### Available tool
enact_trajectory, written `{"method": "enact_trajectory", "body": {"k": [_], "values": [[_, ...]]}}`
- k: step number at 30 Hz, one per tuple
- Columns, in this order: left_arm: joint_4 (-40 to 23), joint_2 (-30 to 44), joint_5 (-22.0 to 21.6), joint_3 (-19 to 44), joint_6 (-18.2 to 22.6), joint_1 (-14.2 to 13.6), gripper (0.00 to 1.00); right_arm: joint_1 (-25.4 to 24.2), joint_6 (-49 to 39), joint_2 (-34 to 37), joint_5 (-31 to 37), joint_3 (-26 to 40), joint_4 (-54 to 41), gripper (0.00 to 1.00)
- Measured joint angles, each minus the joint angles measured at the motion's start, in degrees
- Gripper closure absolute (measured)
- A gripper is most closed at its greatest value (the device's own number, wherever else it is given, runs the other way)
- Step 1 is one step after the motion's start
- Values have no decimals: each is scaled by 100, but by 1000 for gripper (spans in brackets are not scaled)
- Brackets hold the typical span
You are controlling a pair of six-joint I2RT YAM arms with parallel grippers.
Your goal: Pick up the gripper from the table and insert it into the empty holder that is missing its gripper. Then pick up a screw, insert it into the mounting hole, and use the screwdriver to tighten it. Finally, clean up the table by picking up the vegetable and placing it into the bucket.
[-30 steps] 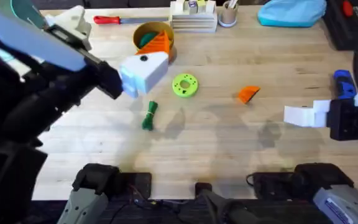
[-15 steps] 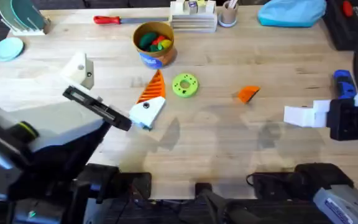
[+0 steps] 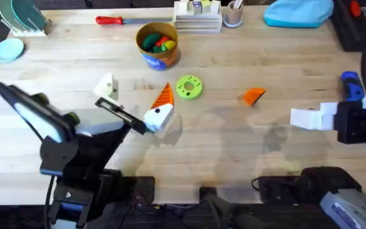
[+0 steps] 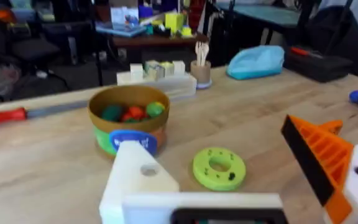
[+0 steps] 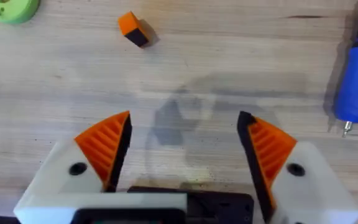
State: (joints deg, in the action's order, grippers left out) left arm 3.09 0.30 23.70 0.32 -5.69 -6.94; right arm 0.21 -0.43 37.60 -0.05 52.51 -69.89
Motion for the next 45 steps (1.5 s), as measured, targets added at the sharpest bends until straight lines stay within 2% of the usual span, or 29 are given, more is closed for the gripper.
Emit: {"method": "enact_trajectory", "body": {"k": [2, 3, 29, 36, 41, 43, 45], "values": [[-520, 1, 49, 0, -39, 0, 8, 0, 0, 0, 0, 0, 0, 10], [-590, 15, 54, 0, -57, 0, 8, 0, 0, 0, 0, 0, -2, 10], [-609, 28, 72, 2, -79, 0, 9, 0, -36, 0, 36, 0, 14, 10], [-608, 28, 72, 2, -79, 0, 8, 0, -994, 0, 1117, 0, -94, 10], [-607, 28, 136, 2, -79, 0, 9, 0, -1249, 0, 1425, 0, -376, 10], [-606, 28, 218, 2, -79, 0, 9, 0, -1297, 0, 1331, 0, -244, 10], [-605, 28, 247, 2, -79, 0, 8, 0, -1322, 0, 854, 0, -182, 10]]}}
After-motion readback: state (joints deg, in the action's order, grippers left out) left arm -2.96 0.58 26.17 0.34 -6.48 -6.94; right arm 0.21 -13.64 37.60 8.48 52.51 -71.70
